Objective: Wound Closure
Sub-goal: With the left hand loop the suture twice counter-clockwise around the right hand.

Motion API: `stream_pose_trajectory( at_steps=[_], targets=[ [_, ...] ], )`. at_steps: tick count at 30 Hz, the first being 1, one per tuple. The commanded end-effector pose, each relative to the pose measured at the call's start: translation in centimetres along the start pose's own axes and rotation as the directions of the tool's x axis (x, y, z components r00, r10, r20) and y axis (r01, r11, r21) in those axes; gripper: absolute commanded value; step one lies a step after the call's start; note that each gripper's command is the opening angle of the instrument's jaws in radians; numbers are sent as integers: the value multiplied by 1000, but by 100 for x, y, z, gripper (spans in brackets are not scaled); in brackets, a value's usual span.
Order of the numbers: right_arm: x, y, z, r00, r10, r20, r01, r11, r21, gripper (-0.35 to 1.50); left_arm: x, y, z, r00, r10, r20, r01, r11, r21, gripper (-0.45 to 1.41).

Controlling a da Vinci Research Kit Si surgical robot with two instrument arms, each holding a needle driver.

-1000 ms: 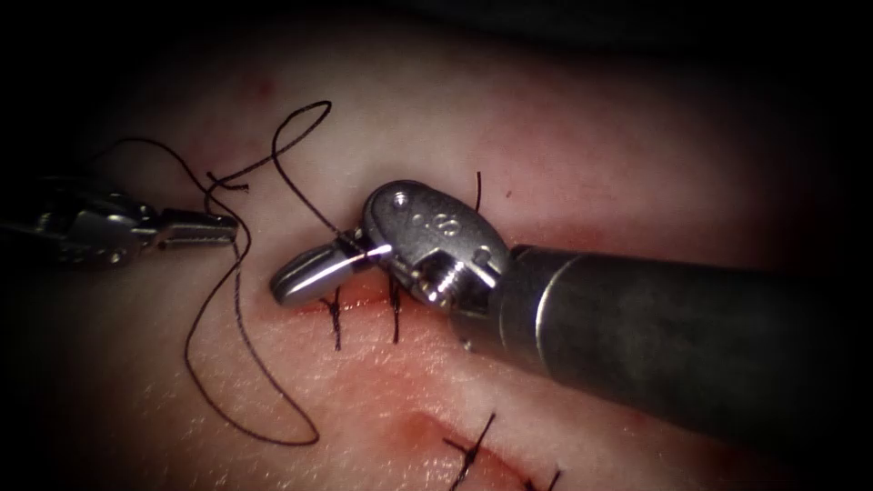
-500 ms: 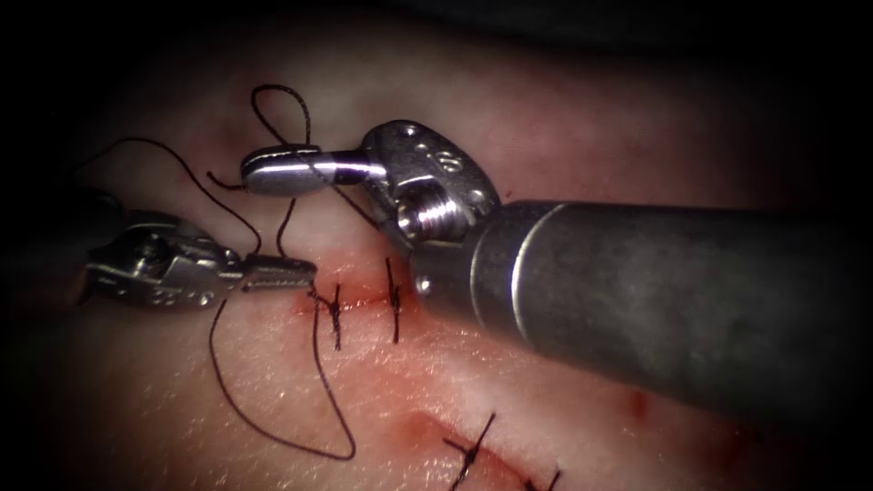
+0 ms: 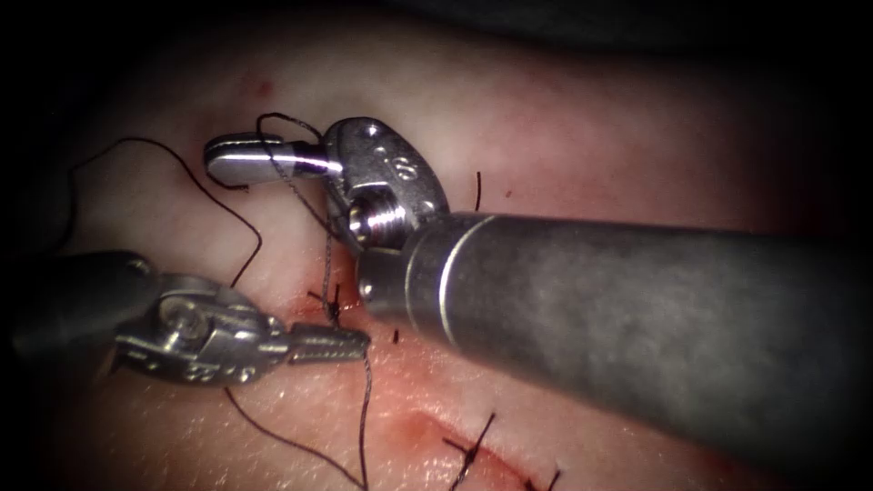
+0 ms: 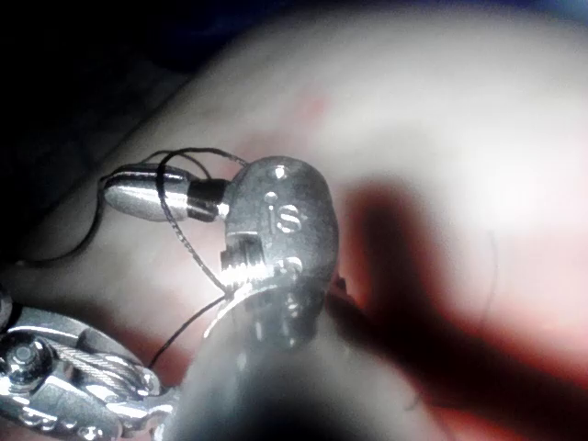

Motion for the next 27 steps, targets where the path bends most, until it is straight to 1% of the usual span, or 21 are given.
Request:
stream_pose_trajectory(
  at_steps=[1,2,3,6,7,8,10,13,14,15,17,21,22,23,24,25,27],
  targets=[
    [-2,7,5,996,-21,92,29,997,-78,78,-1,-2,7,1000,5,1,-5,1000,3,-45],
    [-4,8,3,965,-102,240,136,983,-126,116,6,1,6,1000,8,2,-8,1000,4,-45],
    [-6,8,2,951,-116,287,162,976,-144,125,9,2,5,1000,9,2,-9,1000,2,-45],
    [-17,8,-4,900,-130,417,224,957,-186,136,16,1,1,1000,28,2,-28,1000,0,-45],
    [-22,8,-8,874,-131,468,247,949,-196,138,18,1,-1,999,33,1,-33,999,-1,-45],
    [-24,8,-12,856,-131,501,260,945,-197,138,20,-1,-4,999,38,-3,-38,999,-1,-45],
    [-29,8,-24,815,-127,566,264,950,-166,140,23,-3,-9,999,49,0,-49,999,-5,-45],
    [-33,8,-45,761,-115,638,268,952,-149,140,29,-8,-21,998,62,6,-62,998,-12,-45],
    [-34,8,-62,734,-102,672,256,958,-133,136,33,-13,-30,998,62,4,-62,998,-13,-45],
    [-34,8,-62,734,-102,672,256,958,-133,136,33,-13,-30,998,62,4,-62,998,-13,-45],
    [-36,7,-76,696,-126,707,271,958,-97,131,37,-20,-38,997,72,4,-72,997,-7,-45],
    [-47,2,-99,655,-133,744,237,971,-35,126,38,-42,-52,996,84,8,-84,996,17,-45],
    [-50,1,-102,647,-138,750,229,973,-18,126,37,-47,-54,996,84,10,-85,996,20,-45],
    [-58,-2,-109,623,-150,768,209,978,21,126,31,-57,-57,996,85,10,-85,996,23,-45],
    [-61,-3,-112,612,-156,775,202,979,37,123,28,-60,-57,996,86,12,-86,996,24,-45],
    [-61,-3,-112,612,-156,775,202,979,37,123,28,-60,-57,996,86,12,-86,996,24,-45],
    [-69,-6,-117,585,-171,793,166,982,89,120,19,-68,-57,997,77,9,-77,997,27,-45]
  ],
)
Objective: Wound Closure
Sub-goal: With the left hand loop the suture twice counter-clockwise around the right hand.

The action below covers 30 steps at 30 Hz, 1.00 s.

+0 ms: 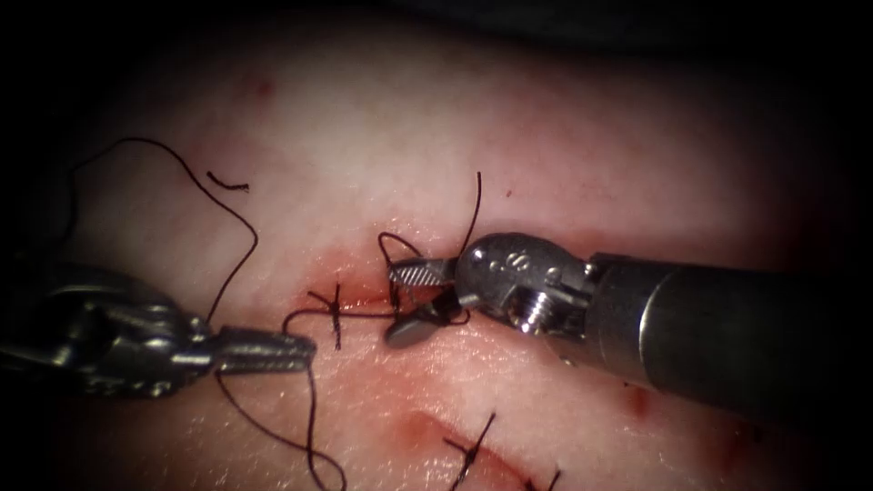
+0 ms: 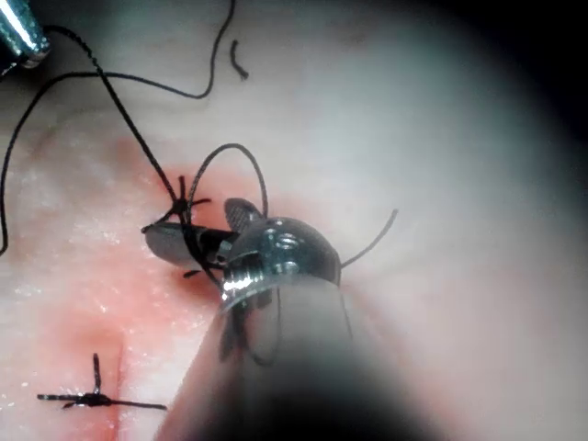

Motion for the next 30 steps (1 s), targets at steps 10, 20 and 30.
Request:
stream_pose_trajectory(
  at_steps=[10,20,30],
  targets=[
    [-16,-10,9,993,107,-55,-78,924,375,104,-66,-9,25,1000,-24,-2,24,1000,-9,-45],
    [-8,-6,-5,931,284,-230,-82,776,626,42,-140,20,54,998,-55,15,55,997,-50,-45],
    [31,11,-39,771,466,-434,-169,807,565,62,-149,77,77,993,-119,-23,116,987,-113,-45]
  ],
)
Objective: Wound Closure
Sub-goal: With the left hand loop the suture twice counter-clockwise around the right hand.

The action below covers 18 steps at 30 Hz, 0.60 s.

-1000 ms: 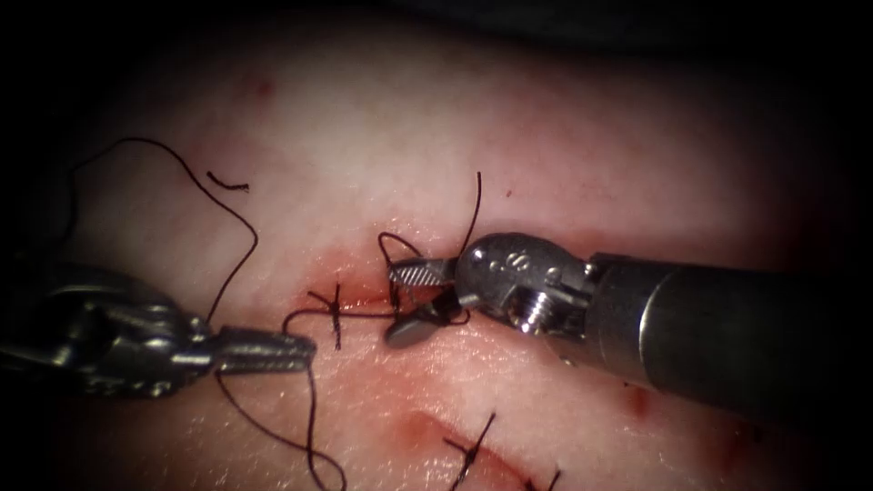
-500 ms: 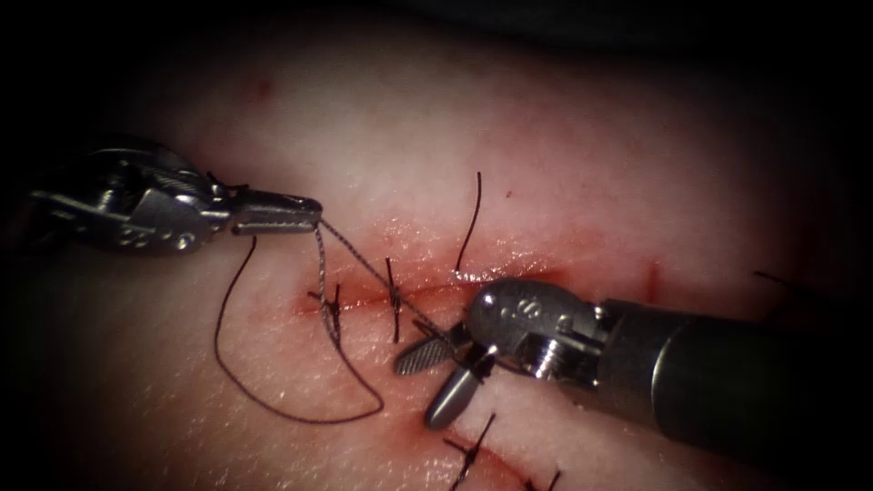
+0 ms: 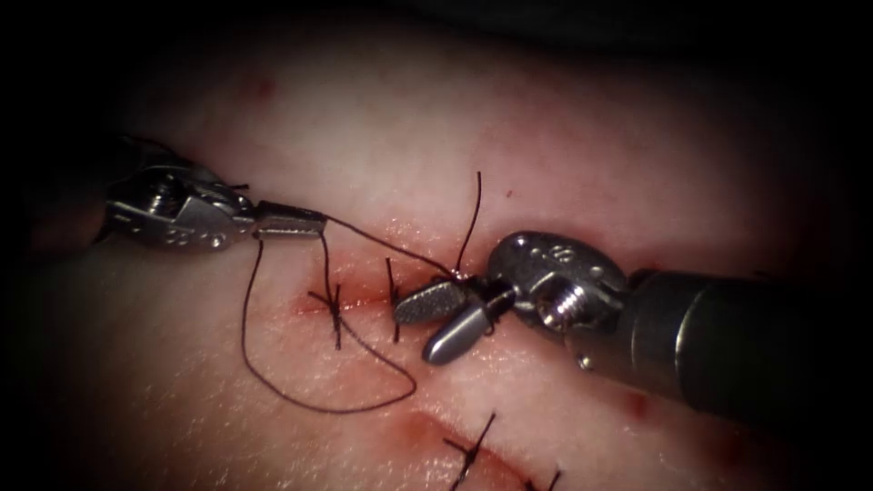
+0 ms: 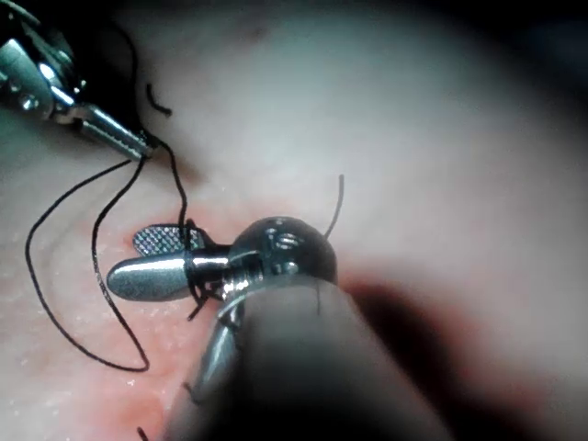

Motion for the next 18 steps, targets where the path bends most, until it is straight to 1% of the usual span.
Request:
stream_pose_trajectory(
  at_steps=[1,2,4,5,6,7,8,9,10,11,13,14,15,16,17,18],
  targets=[
    [5,6,8,1000,1,-12,-1,1000,-1,62,-5,-4,7,1000,-1,-4,1,1000,7,-45],
    [6,5,8,999,7,-40,-8,1000,-9,61,-4,-2,9,1000,-4,-9,4,1000,6,-45],
    [8,3,9,996,18,-91,-20,1000,-23,41,-2,2,12,1000,-4,-18,5,1000,4,-45],
    [9,3,10,990,33,-135,-38,999,-34,25,1,6,17,1000,-12,-29,12,1000,6,-45],
    [9,3,10,990,33,-135,-38,999,-34,25,1,6,17,1000,-12,-29,12,1000,6,-45],
    [9,4,10,981,47,-191,-57,997,-48,20,6,9,24,999,-18,-48,19,1000,13,-45],
    [9,4,10,981,47,-191,-57,997,-48,20,6,9,24,999,-18,-48,19,1000,13,-45],
    [9,4,9,973,55,-224,-69,996,-55,17,10,11,27,999,-15,-51,16,1000,16,-45],
    [8,7,9,946,75,-316,-103,992,-73,10,19,16,35,998,-19,-60,20,1000,17,-45],
    [8,7,9,946,75,-316,-103,992,-73,10,19,16,35,998,-19,-60,20,1000,17,-45],
    [7,9,9,917,52,-394,-99,990,-99,17,28,21,43,997,-22,-74,24,999,24,-45],
    [7,11,8,884,10,-468,-83,987,-135,24,41,28,52,996,-22,-89,24,999,23,-45],
    [8,11,8,871,-4,-492,-79,986,-148,22,47,30,56,995,-23,-92,25,999,20,-45],
    [8,11,8,871,-4,-492,-79,986,-148,22,47,30,56,995,-23,-92,25,999,20,-45],
    [8,12,7,851,-23,-524,-75,983,-166,22,53,32,60,995,-25,-97,27,999,19,-45],
    [8,12,7,841,-44,-539,-65,981,-180,22,60,34,64,994,-19,-105,21,1000,17,-45]
  ],
)
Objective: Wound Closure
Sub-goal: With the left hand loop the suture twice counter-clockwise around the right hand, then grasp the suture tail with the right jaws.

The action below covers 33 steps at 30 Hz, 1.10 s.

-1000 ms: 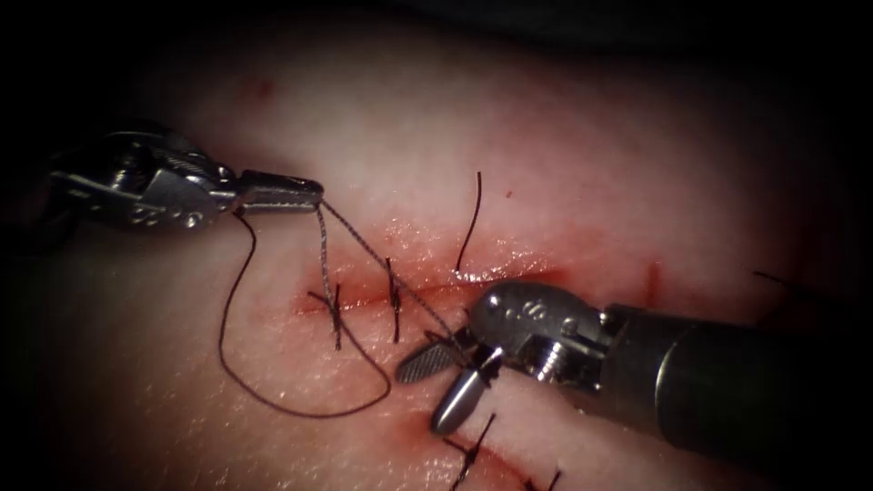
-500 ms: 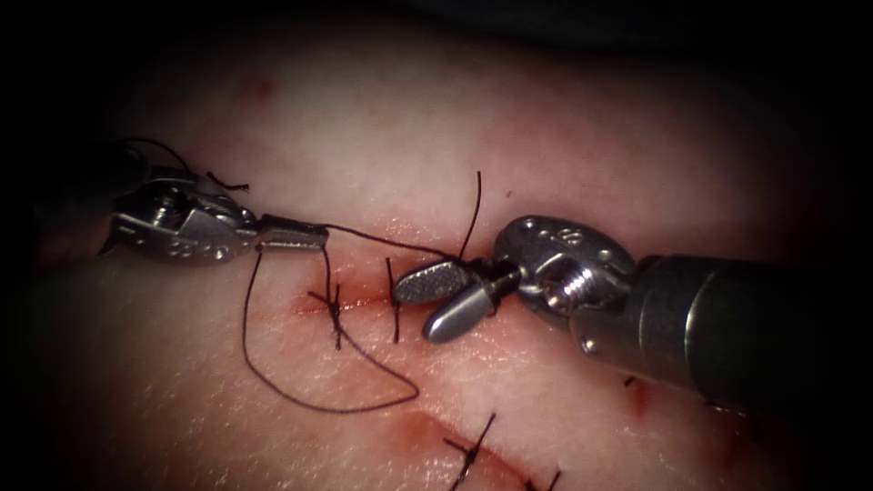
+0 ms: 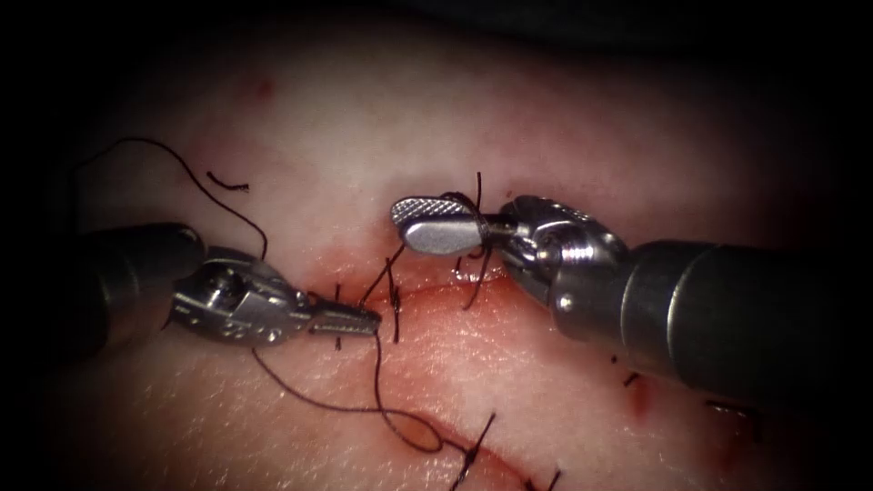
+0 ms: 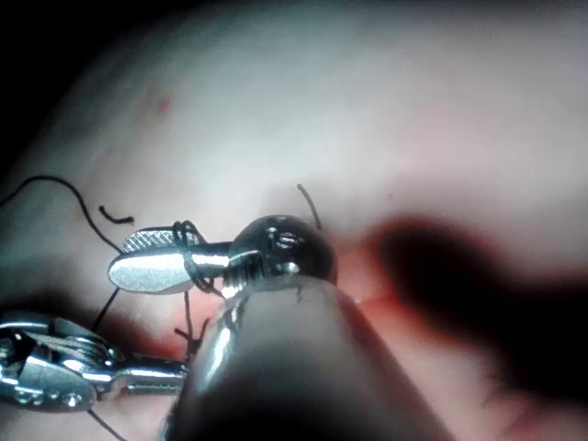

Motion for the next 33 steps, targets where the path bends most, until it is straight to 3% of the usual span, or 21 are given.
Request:
stream_pose_trajectory(
  at_steps=[1,2,5,7,8,12,16,21,24,33],
  targets=[
    [-5,7,9,999,-14,-29,14,1000,-7,20,0,-3,10,1000,9,-6,-9,1000,4,-45],
    [-5,7,9,998,-29,-58,28,999,-18,17,5,-2,14,1000,13,-11,-13,1000,6,-45],
    [-6,8,11,992,-68,-102,64,997,-38,41,20,-1,23,1000,17,-22,-17,1000,9,-45],
    [-8,9,12,985,-116,-130,109,993,-54,73,31,-3,28,999,19,-28,-19,1000,11,-45],
    [-12,9,12,975,-160,-156,150,986,-73,99,39,-6,30,999,19,-32,-19,1000,13,-45],
    [-20,11,8,945,-309,-108,301,950,-83,116,57,-12,31,999,18,-42,-18,1000,15,-45],
    [-28,12,3,923,-382,-41,368,910,-189,116,68,-16,28,999,11,-49,-10,1000,15,-45],
    [-41,9,-12,885,-461,63,453,821,-349,118,80,-18,22,998,11,-59,-10,1000,13,-45],
    [-42,5,-32,869,-481,113,477,757,-446,108,86,-20,16,999,8,-52,-8,1000,8,-45],
    [-26,12,-64,852,-502,147,493,677,-546,104,81,-24,22,999,5,-36,-4,1000,28,-45]
  ],
)
